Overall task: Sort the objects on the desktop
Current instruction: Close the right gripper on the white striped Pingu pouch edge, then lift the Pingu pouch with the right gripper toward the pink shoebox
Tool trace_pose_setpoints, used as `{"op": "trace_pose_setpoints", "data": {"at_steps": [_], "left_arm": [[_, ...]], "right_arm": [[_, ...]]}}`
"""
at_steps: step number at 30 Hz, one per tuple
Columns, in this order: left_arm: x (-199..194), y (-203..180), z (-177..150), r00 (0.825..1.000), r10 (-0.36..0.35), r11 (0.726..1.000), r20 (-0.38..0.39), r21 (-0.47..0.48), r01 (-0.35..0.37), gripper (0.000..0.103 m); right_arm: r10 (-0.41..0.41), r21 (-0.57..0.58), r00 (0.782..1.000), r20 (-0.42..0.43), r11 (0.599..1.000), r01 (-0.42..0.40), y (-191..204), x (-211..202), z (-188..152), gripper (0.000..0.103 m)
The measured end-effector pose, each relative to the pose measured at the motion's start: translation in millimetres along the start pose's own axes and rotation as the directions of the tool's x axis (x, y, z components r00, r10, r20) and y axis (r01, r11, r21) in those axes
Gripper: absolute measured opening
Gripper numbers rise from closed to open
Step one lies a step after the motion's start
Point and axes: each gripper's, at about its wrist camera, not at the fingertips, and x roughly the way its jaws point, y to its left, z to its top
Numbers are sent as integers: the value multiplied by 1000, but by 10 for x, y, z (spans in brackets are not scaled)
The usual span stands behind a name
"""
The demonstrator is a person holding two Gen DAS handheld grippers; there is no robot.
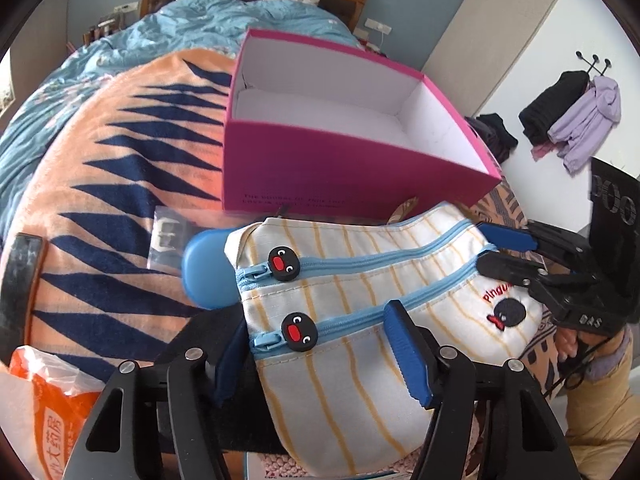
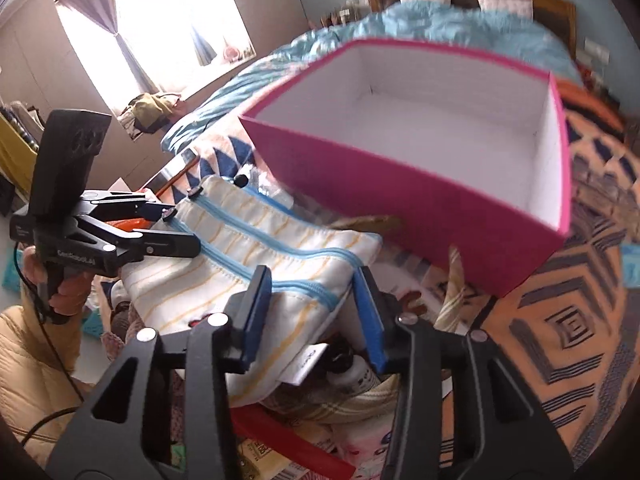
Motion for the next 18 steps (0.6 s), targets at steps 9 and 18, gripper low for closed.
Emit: {"op": "trace_pose_setpoints", "data": {"at_steps": [9,18], "left_arm": [[-77,-55,75,998,28,999,56,34,-30,65],[50,73,-62,999,23,1000,-28,13,-23,66]], "right_arm": [[-79,-166,993,86,982,92,313,-15,61,35],[35,60,988,-150,998,-26,-132,339,122,55]]}}
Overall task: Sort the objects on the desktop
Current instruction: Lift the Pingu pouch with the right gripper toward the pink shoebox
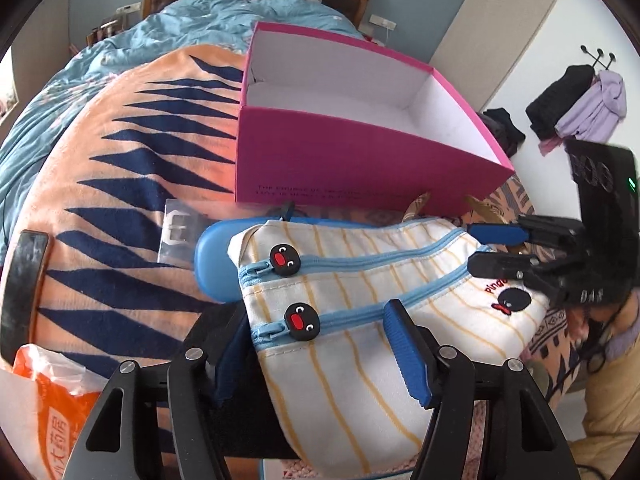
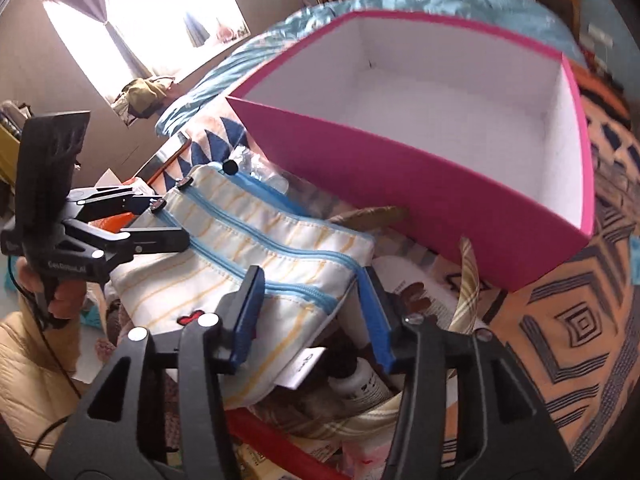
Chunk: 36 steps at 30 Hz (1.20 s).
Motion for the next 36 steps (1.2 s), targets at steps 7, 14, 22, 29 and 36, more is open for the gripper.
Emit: {"op": "trace_pose_setpoints", "data": {"at_steps": [7,14,22,29,36], "left_arm": [[7,17,-1,999,-19,1000,-27,12,19,67],[-20,53,-23,999,-40,999,-17,-7,40,64],[-10,40,-40,999,-33,999,-32,8,34,64],[13,48,-21,998,-41,999,-39,9,42,65],[-3,119,-32,997,-75,997,-21,-27,74,59]], "right_arm": [[89,51,990,-110,995,-84,-104,211,111,60],[63,0,998,-13,998,-63,-53,68,3,47],[4,29,985,-172,1000,1,-67,168,103,75],[116,75,965,-237,992,-100,-32,417,178,83],[12,-47,995,-98,999,-17,41,160,145,57]]}}
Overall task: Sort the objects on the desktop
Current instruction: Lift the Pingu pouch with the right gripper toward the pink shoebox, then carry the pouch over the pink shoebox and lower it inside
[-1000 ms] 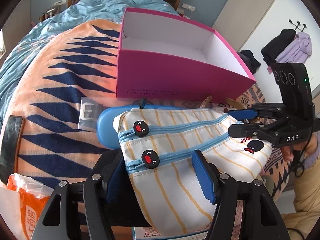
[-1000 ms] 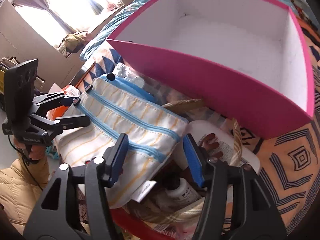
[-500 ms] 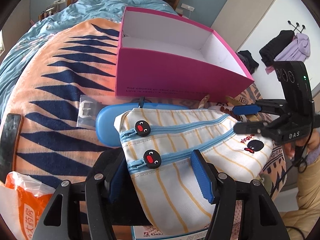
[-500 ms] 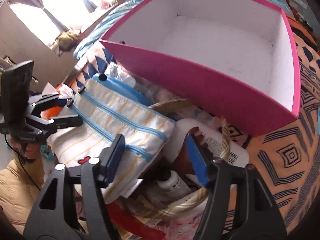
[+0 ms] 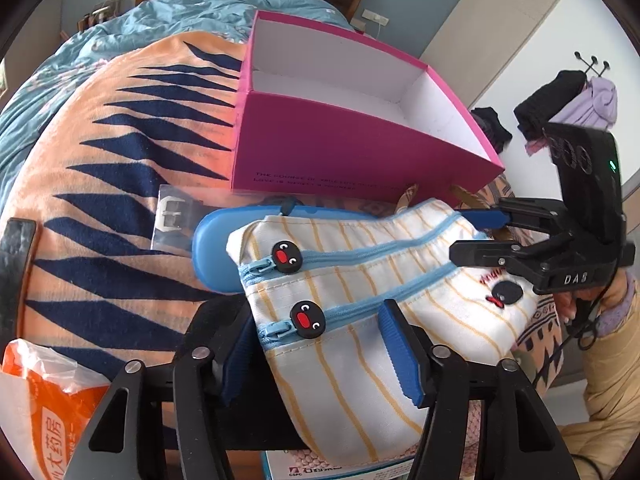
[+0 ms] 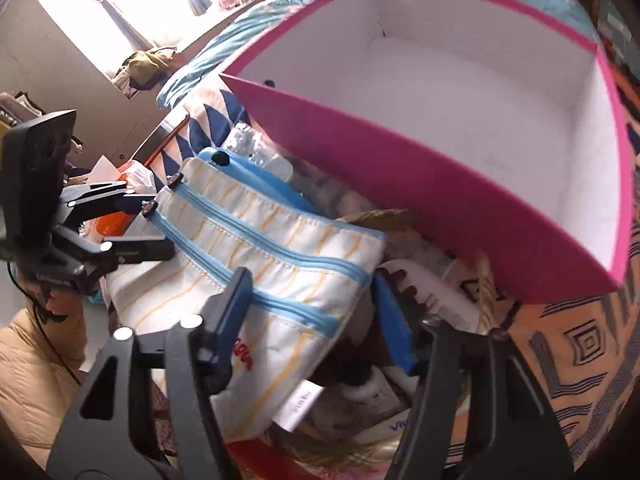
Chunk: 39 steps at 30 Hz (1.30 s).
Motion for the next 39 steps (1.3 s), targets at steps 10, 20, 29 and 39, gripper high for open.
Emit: {"op": "trace_pose_setpoints", "data": {"at_steps": [10,20,29,39], "left_arm": [[-182,-89,12,999,0,1000,53,6,0,38],[-382,-272,166,988,59,995,142,65,-69,32],[-567,-358,408,972,92,988,215,99,-115,32],[-664,-418,715,958,128,980,256,118,-162,32]], "right_arm": [[-118,-139,977,176,980,144,224,-281,-157,28],[-125,-147,937,325,972,181,365,-541,-167,17],[-127,-145,901,415,968,204,412,-804,-81,14],[-126,-133,875,468,968,211,333,-936,99,14]]}}
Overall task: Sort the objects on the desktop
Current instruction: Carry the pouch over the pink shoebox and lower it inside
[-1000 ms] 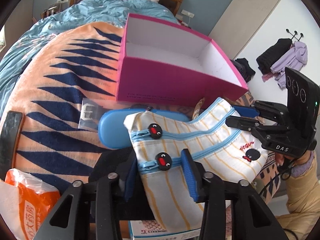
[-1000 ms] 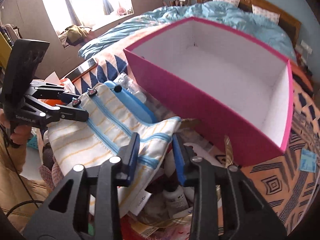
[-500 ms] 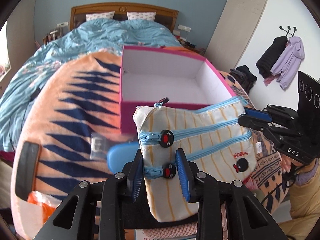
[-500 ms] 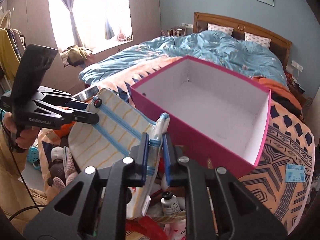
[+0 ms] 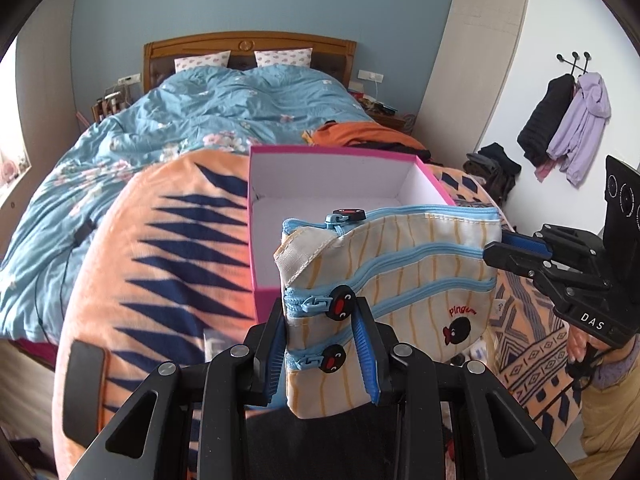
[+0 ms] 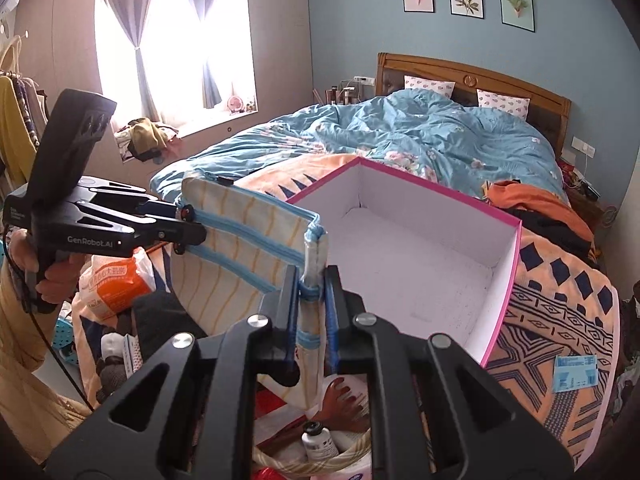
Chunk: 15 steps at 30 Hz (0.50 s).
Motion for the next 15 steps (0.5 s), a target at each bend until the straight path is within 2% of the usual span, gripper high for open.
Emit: {"op": "trace_pose_setpoints", "data": {"at_steps": [15], "left_arm": [[191,8,411,1000,26,1000,4,1,-26,32]], "right_arm": [[-10,47,998,55,999,7,-306,61,297,14]]}}
